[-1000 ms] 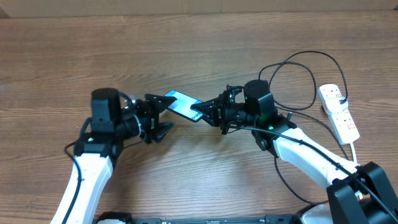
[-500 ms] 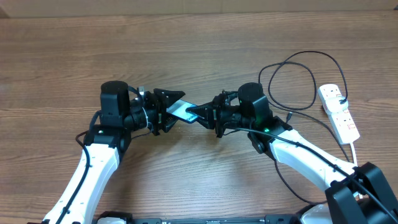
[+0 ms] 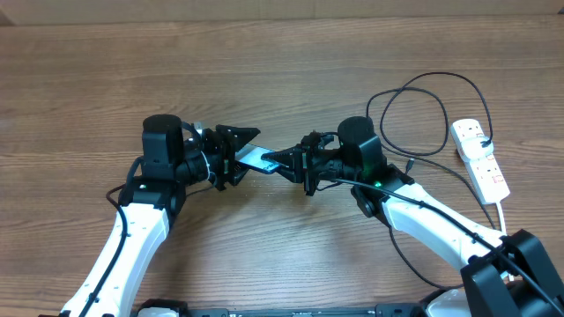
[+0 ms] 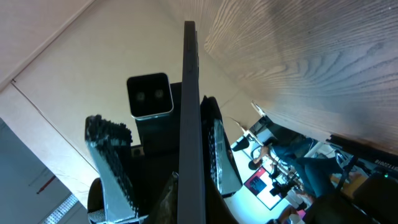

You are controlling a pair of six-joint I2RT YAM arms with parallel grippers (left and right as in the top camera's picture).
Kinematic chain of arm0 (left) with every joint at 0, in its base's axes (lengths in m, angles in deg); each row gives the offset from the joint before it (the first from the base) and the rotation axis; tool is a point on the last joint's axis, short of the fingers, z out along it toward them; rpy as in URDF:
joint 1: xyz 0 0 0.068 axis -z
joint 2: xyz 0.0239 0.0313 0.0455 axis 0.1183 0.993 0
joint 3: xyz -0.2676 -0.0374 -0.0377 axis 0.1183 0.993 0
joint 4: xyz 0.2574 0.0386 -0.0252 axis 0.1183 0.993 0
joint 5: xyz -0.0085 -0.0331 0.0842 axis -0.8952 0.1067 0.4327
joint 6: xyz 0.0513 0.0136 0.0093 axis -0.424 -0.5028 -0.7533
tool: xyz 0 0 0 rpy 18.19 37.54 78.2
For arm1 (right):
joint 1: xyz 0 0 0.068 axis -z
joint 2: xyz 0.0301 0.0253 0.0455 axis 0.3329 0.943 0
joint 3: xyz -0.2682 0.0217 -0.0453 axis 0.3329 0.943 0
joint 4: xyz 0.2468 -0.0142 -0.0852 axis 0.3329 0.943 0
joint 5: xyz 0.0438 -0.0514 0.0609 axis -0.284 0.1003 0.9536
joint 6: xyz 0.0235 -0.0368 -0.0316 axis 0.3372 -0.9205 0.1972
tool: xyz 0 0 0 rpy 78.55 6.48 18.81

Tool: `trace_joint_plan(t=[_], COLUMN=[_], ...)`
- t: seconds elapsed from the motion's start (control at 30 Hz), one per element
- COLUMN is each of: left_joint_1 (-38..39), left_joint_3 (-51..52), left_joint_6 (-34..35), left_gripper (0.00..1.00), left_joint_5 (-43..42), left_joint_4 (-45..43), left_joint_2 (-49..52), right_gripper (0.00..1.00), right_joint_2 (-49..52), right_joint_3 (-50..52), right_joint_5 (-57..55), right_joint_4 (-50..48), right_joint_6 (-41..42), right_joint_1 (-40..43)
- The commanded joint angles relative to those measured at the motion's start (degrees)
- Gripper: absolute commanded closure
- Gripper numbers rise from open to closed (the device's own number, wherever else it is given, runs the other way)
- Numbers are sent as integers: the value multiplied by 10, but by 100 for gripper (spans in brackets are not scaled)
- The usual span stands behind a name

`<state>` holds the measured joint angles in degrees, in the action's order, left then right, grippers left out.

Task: Plug charger to phone and switch on socket
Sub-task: 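Close the left gripper on the phone's upper end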

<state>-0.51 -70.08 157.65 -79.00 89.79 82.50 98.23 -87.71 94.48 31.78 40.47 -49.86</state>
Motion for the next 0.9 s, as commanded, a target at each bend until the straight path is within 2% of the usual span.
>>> trace_joint_plan(t=[0.0,0.17,0.23,0.63,0.87], left_joint_1=[-5,-26,-46,-57,-57], left_joint_3=[0,0,0,0,0], left_joint_6=[-5,1,10,10,15], left_gripper=[48,52,55,55,69], left_joint_5=[11,-12,-46,-80,-78], left_joint_4=[-2,-2,-2,-2,-2], left_joint_2=[3,3,3,3,3], right_gripper=[96,96,96,96,96], right_joint_2=[-14,-14,-14,-14,-14], right_joint_3=[-7,-7,-7,-7,-7], right_joint_5=[14,8,4,-20,-17], right_joint_4=[-11,-11,-11,-63,-71], right_joint_6=[4,-15,-37,-87,-87], right_joint_1=[3,3,3,0,-3])
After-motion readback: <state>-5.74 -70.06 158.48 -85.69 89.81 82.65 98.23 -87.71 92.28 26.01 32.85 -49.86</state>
